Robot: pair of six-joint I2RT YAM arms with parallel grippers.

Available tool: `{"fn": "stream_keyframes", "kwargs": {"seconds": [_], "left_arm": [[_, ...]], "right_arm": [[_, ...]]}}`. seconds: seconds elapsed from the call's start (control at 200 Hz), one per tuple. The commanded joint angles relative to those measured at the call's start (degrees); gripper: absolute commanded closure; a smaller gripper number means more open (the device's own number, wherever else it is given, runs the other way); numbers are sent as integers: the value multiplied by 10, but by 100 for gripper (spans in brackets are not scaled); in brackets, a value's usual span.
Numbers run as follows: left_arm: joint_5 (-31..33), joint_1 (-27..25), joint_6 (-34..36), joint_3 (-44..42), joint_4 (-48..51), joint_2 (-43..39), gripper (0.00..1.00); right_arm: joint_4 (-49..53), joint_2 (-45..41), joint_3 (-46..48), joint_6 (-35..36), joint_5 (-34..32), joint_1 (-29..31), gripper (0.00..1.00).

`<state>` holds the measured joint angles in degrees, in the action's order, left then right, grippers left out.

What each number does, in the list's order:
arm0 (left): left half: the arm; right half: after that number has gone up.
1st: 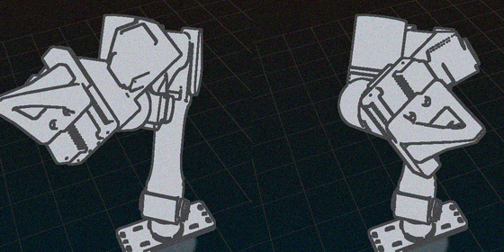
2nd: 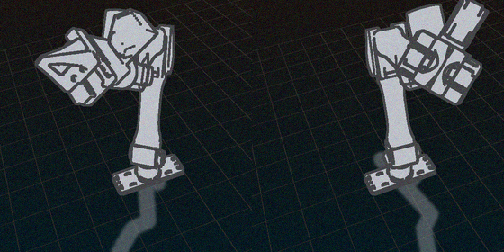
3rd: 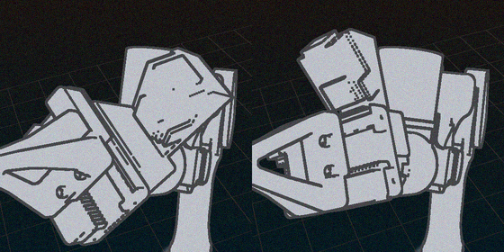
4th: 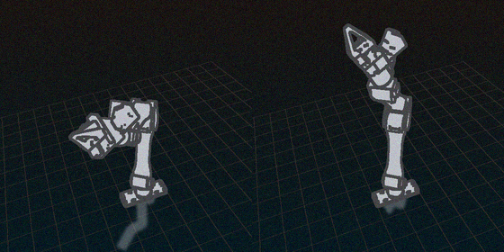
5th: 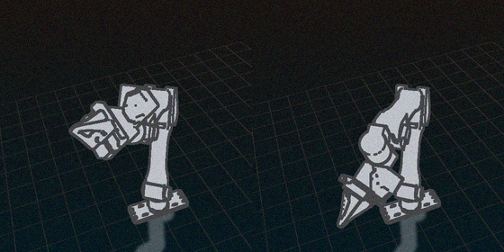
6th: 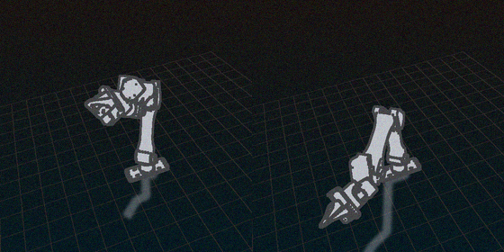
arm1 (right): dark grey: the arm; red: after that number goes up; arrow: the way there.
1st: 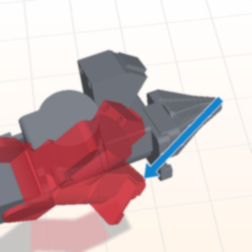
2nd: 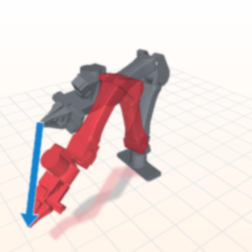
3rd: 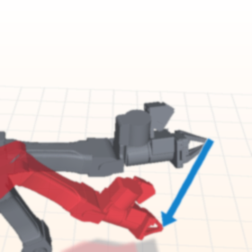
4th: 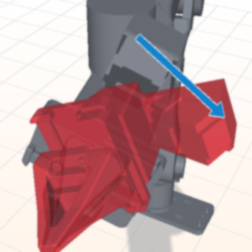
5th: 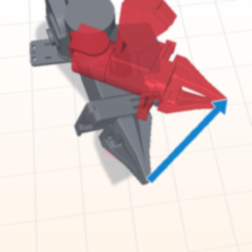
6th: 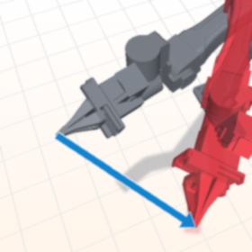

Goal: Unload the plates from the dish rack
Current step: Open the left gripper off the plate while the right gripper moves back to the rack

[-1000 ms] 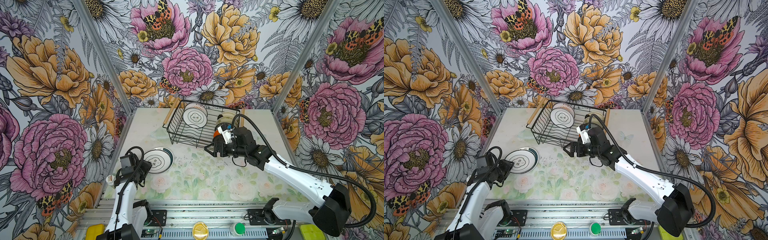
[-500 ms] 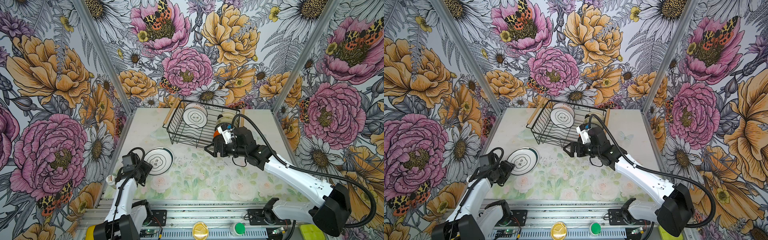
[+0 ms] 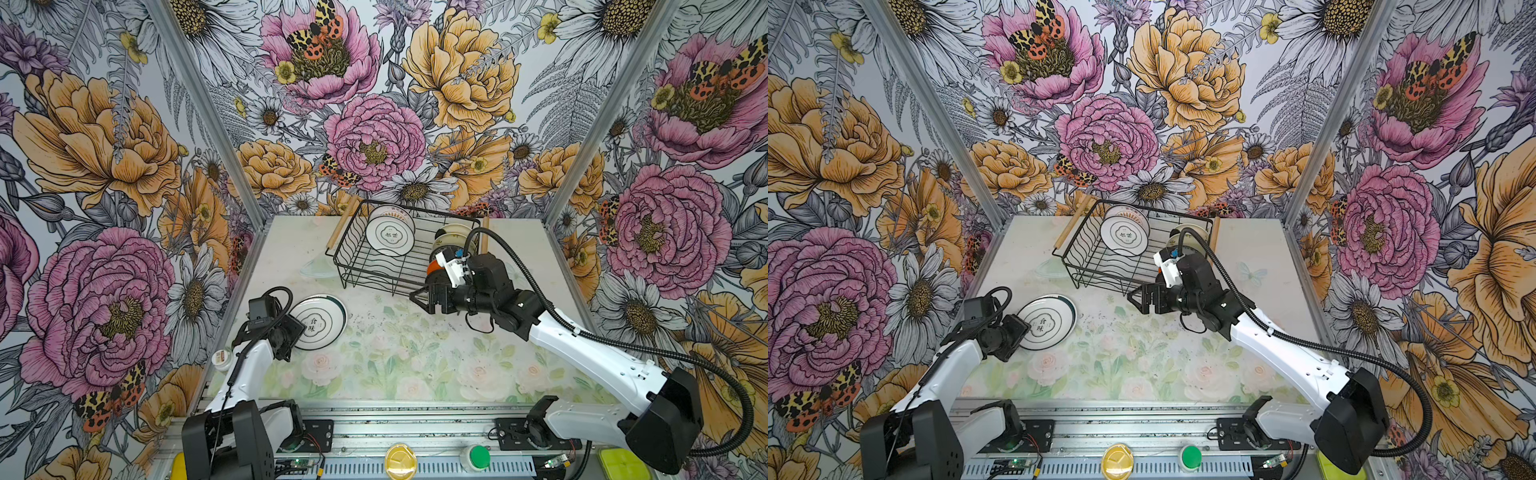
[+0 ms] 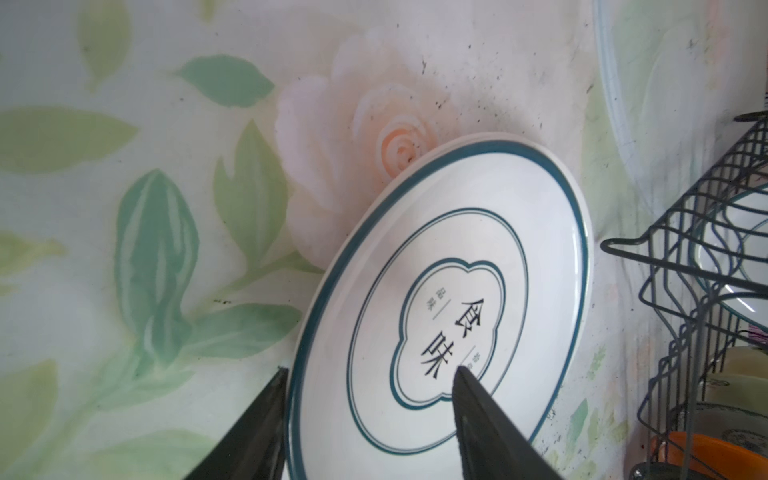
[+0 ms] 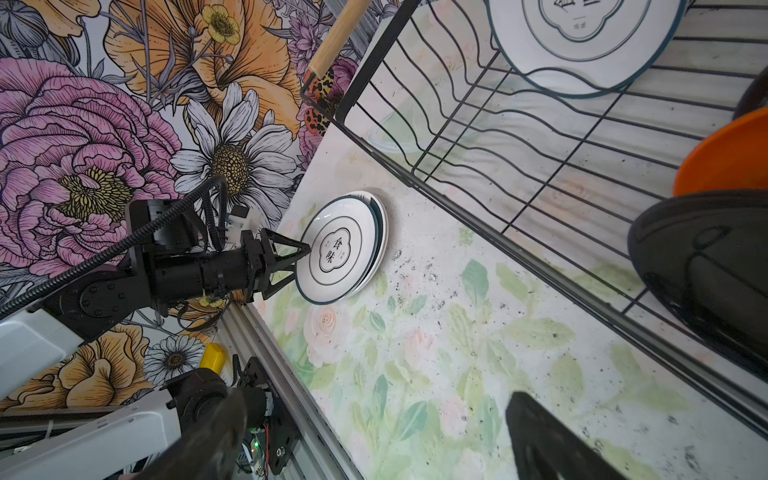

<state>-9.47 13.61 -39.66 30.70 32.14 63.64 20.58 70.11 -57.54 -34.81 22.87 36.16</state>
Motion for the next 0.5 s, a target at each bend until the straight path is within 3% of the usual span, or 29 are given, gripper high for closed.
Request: {"fn": "stream_keyframes", "kwargs": {"seconds": [0.0, 0.4, 0.495], "left_arm": [[17, -8, 29, 27, -4, 28, 37], [22, -34, 44, 66, -4, 100, 35], [22, -34, 42, 62, -4, 97, 29]], "right_arm": [[-5, -17, 4, 11, 10, -6, 1], [-5, -13, 7, 13, 13, -11, 1], [-4, -10, 4, 17, 15, -11, 1]]}}
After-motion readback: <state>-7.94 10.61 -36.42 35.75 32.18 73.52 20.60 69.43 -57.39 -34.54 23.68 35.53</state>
